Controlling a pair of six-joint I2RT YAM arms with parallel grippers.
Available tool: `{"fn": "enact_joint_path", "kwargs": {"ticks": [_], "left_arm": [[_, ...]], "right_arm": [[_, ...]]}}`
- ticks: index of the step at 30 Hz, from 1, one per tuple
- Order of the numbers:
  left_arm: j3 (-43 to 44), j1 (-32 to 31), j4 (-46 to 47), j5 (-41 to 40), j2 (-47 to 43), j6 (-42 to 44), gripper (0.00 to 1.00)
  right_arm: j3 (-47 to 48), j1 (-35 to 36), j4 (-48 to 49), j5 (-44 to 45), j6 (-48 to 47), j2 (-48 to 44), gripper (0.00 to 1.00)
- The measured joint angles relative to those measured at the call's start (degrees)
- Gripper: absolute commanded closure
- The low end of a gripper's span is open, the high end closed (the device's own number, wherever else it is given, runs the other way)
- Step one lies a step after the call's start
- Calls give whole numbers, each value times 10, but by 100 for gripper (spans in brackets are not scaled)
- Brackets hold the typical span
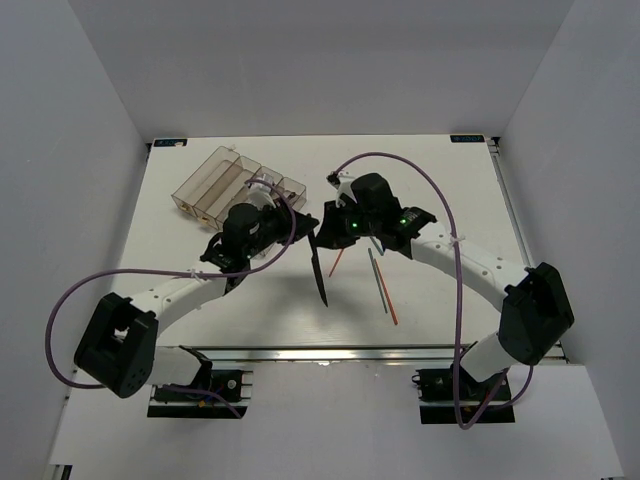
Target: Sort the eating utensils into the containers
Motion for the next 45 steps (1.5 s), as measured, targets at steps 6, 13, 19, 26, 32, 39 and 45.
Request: {"fn": "enact_joint_path", "kwargs": {"ticks": [6, 13, 19, 26, 32, 39, 45], "left_arm": [[135, -1, -169, -33, 57, 128, 100], [334, 97, -269, -143, 93, 434, 100], [518, 216, -290, -148, 237, 643, 100], [514, 241, -283, -96, 334, 753, 100], [456, 246, -249, -54, 338, 741, 100], [461, 247, -227, -46, 338, 734, 92], [461, 247, -246, -53, 341, 734, 89]], "right_arm": [[-16, -7, 7, 65, 3, -41, 11], [-114, -75, -28, 157, -12, -286, 11], [-158, -80, -47, 144, -33, -382, 11], [-184, -80, -100, 123, -64, -400, 11], [-189, -80, -103, 117, -88, -420, 11], [-188, -80, -101, 101, -93, -406, 11], [-188, -80, -89, 97, -92, -393, 11]]}}
